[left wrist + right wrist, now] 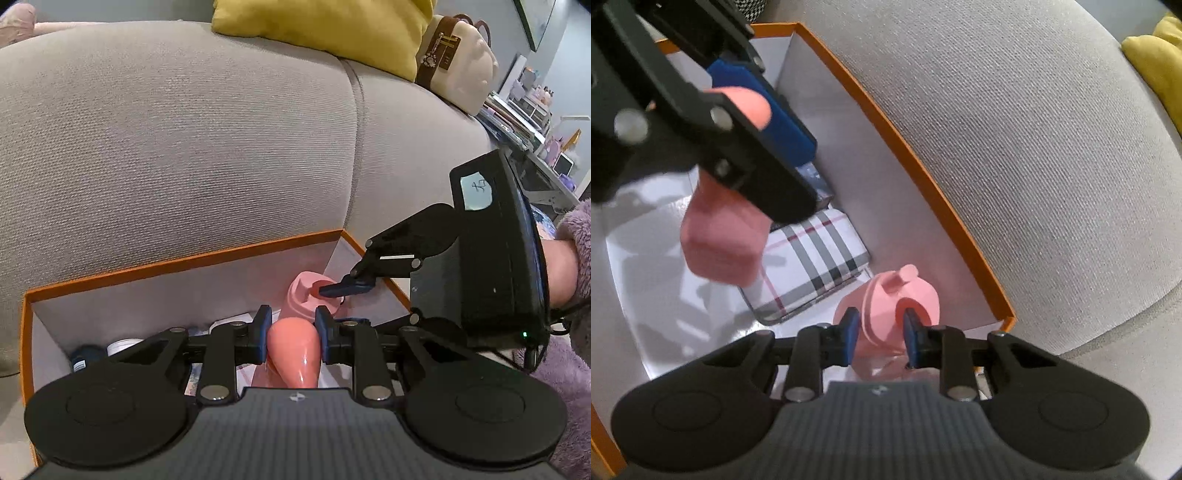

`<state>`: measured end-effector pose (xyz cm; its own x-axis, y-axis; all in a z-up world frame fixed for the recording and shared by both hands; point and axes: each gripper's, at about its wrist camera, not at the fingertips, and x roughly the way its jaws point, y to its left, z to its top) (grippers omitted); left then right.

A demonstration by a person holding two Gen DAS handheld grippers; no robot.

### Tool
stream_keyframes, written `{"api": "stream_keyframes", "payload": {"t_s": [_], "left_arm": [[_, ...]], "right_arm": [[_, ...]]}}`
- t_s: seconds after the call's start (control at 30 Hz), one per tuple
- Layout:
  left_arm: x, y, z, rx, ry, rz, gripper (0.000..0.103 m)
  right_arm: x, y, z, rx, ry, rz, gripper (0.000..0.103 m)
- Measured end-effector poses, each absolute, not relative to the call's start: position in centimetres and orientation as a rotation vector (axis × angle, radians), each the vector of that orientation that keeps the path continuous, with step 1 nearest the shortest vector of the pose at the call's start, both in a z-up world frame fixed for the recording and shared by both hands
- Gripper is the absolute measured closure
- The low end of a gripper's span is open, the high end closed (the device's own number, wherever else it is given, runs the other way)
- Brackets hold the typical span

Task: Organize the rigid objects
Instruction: 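Lower the pink cup into the box with the right tool while the left tool lowers the pink bottle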

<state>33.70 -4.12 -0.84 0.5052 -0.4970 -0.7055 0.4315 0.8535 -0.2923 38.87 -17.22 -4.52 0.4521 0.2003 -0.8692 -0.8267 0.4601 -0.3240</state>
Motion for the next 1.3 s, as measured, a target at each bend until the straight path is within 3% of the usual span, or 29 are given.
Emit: {"api": "stream_keyframes", "payload": {"t_s": [0.23, 0.33, 0.53, 1.03, 1.2, 1.3], "left_arm": [[34.4, -5.9, -1.1, -0.113, 0.89, -0.587, 0.075], [34.9, -7.1, -1.7, -0.138, 0.916, -0.6, 0.075], [36.0, -10.0, -3.3, -0.112, 0.966, -0.606, 0.075], [36.8, -12.5, -4.8, -0.122, 1.011, -0.514, 0.075], [37.3, -11.7, -4.8, -0.172, 1.056, -0.531, 0.059], [36.6, -10.9, -4.4, -0.17, 1.067, -0.567, 0.057]], "right_arm": [[37.3, -19.7, -0.7, -0.758, 0.702, 0.597, 0.075], [37.1, -21.7, 0.6, -0.681, 0.641, 0.473, 0.065], [37.3, -23.9, -0.4, -0.615, 0.647, 0.34, 0.057], [37.6, -26.8, -1.7, -0.426, 0.704, 0.281, 0.057], [37.1, -27.4, -1.6, -0.398, 0.715, 0.262, 0.056], [36.5, -27.4, -1.5, -0.399, 0.713, 0.264, 0.056]]}}
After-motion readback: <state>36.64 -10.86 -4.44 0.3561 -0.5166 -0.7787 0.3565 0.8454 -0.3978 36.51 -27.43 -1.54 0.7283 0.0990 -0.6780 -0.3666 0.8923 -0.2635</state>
